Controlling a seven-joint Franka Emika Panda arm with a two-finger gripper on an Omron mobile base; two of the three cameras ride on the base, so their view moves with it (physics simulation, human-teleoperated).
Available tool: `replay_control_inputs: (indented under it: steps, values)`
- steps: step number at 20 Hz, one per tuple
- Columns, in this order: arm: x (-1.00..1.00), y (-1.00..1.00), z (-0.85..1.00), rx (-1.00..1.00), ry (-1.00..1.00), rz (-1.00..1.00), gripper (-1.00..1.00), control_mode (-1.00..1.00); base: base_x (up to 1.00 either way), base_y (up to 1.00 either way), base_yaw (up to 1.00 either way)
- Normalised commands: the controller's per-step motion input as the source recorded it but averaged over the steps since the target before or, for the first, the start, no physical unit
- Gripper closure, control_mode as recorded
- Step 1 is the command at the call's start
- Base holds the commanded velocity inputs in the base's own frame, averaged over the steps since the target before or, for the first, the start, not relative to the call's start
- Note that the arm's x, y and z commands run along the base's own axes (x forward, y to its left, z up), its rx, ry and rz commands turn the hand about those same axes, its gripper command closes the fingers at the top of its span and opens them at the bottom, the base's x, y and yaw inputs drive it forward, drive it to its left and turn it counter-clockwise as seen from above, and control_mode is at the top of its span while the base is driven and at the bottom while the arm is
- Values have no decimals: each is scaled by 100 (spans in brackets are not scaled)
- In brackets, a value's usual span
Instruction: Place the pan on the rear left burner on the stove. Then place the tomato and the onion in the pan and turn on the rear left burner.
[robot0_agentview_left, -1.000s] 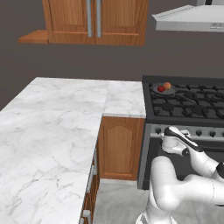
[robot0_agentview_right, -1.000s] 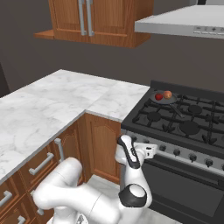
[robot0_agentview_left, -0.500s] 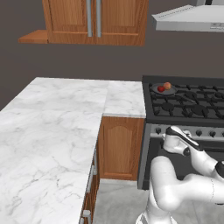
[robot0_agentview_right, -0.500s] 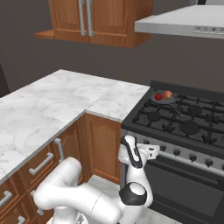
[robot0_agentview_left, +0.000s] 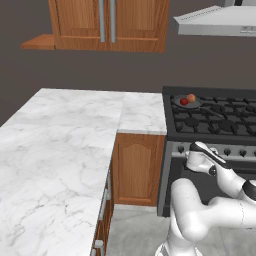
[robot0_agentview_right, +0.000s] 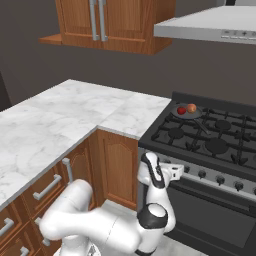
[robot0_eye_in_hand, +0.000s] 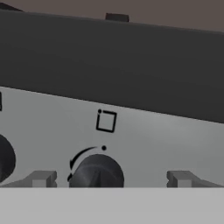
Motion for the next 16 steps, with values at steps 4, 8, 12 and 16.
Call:
replay_control_inputs:
  steps: [4,8,12,16]
  values:
    - [19,0,-21,0,0,-2,-100,-100,0,0,0]
    - [16,0,-23,0,0,-2,-100,-100,0,0,0]
    - [14,0,-23,0,0,-2,-100,-100,0,0,0]
    - [12,0,-22,0,0,-2,-100,-100,0,0,0]
